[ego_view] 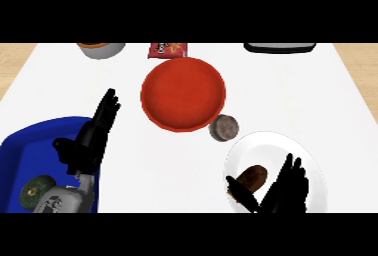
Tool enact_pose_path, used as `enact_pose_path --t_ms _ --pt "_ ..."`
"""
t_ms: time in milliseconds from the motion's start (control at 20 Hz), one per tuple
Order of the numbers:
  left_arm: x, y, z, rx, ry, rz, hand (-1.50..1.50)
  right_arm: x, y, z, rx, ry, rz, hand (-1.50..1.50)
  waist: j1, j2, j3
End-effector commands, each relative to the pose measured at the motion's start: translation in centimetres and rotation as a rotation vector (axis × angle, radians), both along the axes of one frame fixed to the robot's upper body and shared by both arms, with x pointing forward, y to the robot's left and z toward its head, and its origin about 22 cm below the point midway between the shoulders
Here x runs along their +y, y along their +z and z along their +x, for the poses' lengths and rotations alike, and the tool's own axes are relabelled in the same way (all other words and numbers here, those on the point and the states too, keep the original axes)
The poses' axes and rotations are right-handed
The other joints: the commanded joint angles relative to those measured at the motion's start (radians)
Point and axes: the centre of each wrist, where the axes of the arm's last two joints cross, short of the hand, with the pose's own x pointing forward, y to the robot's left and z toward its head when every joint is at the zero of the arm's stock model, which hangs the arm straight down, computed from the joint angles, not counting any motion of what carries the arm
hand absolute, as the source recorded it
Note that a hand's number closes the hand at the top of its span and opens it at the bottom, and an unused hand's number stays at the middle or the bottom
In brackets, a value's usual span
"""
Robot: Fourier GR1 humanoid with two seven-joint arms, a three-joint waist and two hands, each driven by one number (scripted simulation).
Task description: Pick the sweet potato from the plate and place it in the bowl
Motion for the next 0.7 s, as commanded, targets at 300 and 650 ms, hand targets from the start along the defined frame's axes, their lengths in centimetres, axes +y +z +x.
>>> enact_pose_path --t_ms 300,650 --pt "0.9 1.0 0.7 -0.005 -0.016 -0.004 0.0 -0.3 -2.7 1.4 0.108 -0.175 0.059 -1.5 0.005 0.003 0.001" --pt "0.8 0.2 0.4 0.007 0.002 0.008 0.0 -1.0 -4.7 1.5 0.256 0.014 -0.018 1.5 0.005 0.003 0.0"
